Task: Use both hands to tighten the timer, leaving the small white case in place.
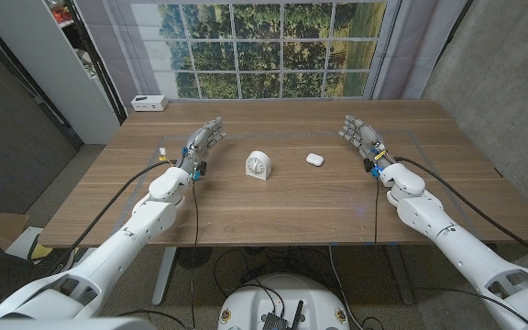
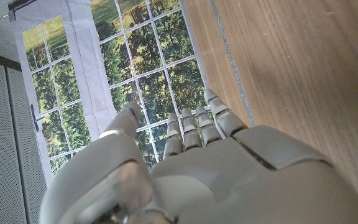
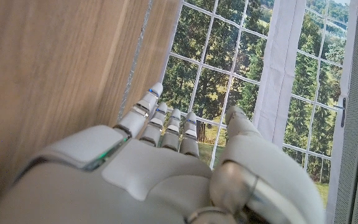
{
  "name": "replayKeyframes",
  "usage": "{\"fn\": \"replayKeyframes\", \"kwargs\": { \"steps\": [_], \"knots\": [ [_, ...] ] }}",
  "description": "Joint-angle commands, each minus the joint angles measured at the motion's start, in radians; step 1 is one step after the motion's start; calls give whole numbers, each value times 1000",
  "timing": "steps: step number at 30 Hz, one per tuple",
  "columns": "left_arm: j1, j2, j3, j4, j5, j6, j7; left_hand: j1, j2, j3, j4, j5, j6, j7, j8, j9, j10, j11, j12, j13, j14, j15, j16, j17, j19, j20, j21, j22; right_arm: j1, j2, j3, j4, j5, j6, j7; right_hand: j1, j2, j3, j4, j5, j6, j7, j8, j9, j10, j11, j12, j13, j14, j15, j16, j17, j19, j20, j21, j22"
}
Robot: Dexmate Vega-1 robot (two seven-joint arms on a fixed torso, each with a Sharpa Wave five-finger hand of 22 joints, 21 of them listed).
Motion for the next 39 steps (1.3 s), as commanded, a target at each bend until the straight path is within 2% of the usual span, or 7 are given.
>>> {"fn": "replayKeyframes", "kwargs": {
  "steps": [1,4,5,7,11,28,39],
  "knots": [
    [12,22,4,-32,44,9,46,22,-3,10,-13,9,11,-10,7,5,16,-19,14,11,14,-4,5,4,-5,4,-1,2,19,-66,-29,-48,-54,-53,25,30,-8,5,-25,3,2,-1,4,3,24,-10,9,4,25,-88,8,3,9,-37,7,2],
    [17,34,2,-46,52,16,53,32,-7,11,-22,11,23,-9,11,6,21,-24,19,17,12,-6,3,5,-16,9,-5,2,28,-111,-46,-94,-92,-96,32,61,-17,9,-50,5,0,-15,2,3,28,-36,8,7,25,-98,4,3,-4,-25,2,3],
    [17,35,1,-46,52,13,51,35,-8,12,-25,11,29,-9,13,6,23,-26,21,19,12,-6,3,6,-18,9,-6,2,32,-127,-53,-109,-106,-113,36,91,-23,9,-62,7,17,-132,8,7,31,-42,8,11,24,-98,3,6,-15,-20,3,4],
    [19,41,-1,-50,54,12,50,38,-9,12,-28,12,34,-8,14,7,26,-27,23,22,13,-6,4,6,-20,9,-6,2,49,-163,-70,-131,-127,-141,76,117,-25,10,-69,10,29,-144,12,11,26,-47,6,13,14,-105,-2,6,-20,-8,3,4],
    [23,55,-4,-55,57,11,42,43,-11,12,-31,12,45,-8,18,8,27,-25,26,26,14,-6,4,7,-24,12,-8,2,88,-241,-113,-214,-203,-222,126,172,-35,12,-74,17,3,-64,-1,10,6,-71,-2,16,2,-121,-4,6,-48,-6,0,5],
    [79,106,-35,-70,57,-14,35,58,-17,6,-36,12,90,-4,29,13,37,-34,38,44,15,-7,4,8,-38,18,-9,3,260,-281,-268,-365,-401,-405,301,264,-55,15,-78,24,-84,-86,-17,8,-76,-102,-16,18,-55,-139,-12,6,-100,12,-5,4],
    [128,144,-58,-105,61,-16,50,62,-20,2,-37,13,110,-4,34,15,35,-30,40,51,14,-8,4,8,-45,20,-10,3,419,-215,-393,-273,-510,-354,512,342,-29,39,-80,43,-114,-107,-16,5,-116,-123,-17,20,-81,-148,-11,7,-128,9,-4,4]
  ]
}}
